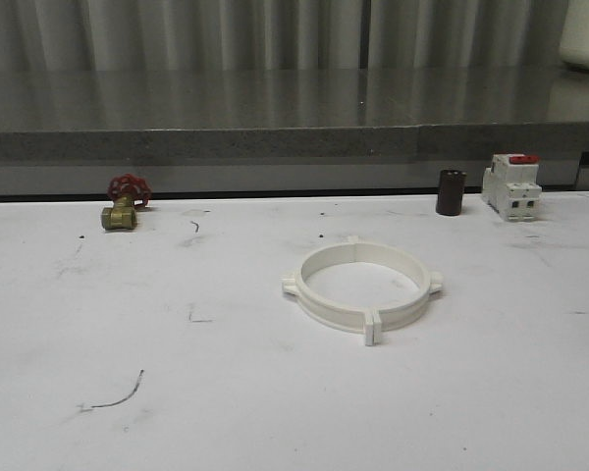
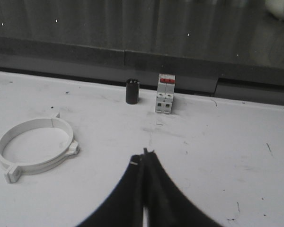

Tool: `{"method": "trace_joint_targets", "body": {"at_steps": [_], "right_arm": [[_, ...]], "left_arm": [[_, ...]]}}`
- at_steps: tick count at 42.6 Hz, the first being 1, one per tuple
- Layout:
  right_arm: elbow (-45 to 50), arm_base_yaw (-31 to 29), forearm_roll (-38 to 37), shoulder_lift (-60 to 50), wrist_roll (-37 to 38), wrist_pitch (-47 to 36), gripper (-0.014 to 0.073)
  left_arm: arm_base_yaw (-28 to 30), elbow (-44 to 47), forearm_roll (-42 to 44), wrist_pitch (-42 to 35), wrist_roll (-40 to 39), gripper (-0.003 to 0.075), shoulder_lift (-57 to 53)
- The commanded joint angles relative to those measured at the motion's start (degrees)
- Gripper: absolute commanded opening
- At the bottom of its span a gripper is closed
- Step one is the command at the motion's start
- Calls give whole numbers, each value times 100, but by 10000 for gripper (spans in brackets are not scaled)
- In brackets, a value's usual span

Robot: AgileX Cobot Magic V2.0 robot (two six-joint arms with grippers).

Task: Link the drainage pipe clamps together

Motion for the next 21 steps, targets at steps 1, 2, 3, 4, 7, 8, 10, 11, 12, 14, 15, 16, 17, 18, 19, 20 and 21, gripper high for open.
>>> {"method": "trace_joint_targets", "body": {"at_steps": [1, 2, 3, 4, 7, 8, 10, 11, 12, 14, 15, 16, 17, 18, 19, 20, 21], "right_arm": [[410, -35, -48, -405, -73, -1207, -119], [550, -35, -48, -517, -73, -1265, -119], [645, -46, -48, -596, -73, -1369, -119], [761, -57, -48, -699, -73, -1441, -119], [842, -134, -48, -852, -73, -1438, -119], [833, -140, -48, -835, -73, -1466, -119], [851, -155, -48, -848, -73, -1469, -119], [851, -155, -48, -848, -73, -1462, -119], [851, -155, -48, -848, -73, -1462, -119], [851, -155, -48, -843, -73, -1462, -119], [846, -155, -48, -838, -73, -1462, -119], [846, -155, -48, -838, -73, -1462, -119], [846, -155, -48, -838, -73, -1462, -119], [846, -155, -48, -838, -73, -1462, -119], [846, -155, -48, -838, -73, -1462, -119], [846, -155, -48, -838, -73, -1462, -119], [846, -155, -48, -838, -73, -1462, -119]], "left_arm": [[6, 125, -64, -468, -1, -20, -66], [6, 125, -64, -468, -1, -20, -66], [6, 125, -64, -468, -1, -20, -66], [6, 125, -64, -468, -1, -20, -66], [6, 125, -64, -468, -1, -20, -66], [6, 125, -64, -468, -1, -20, -66], [6, 125, -64, -468, -1, -20, -66], [6, 125, -64, -468, -1, -20, -54], [6, 125, -64, -468, -1, -20, -54], [6, 125, -64, -468, -1, -20, -54], [6, 125, -64, -468, -1, -20, -54], [6, 125, -64, -468, -1, -20, -54], [6, 125, -64, -468, -1, -20, -54], [6, 125, -64, -468, -1, -20, -54], [6, 125, -64, -468, -1, -20, -54], [6, 125, -64, -468, -1, -20, -54], [6, 125, -64, -468, -1, -20, -54]]}}
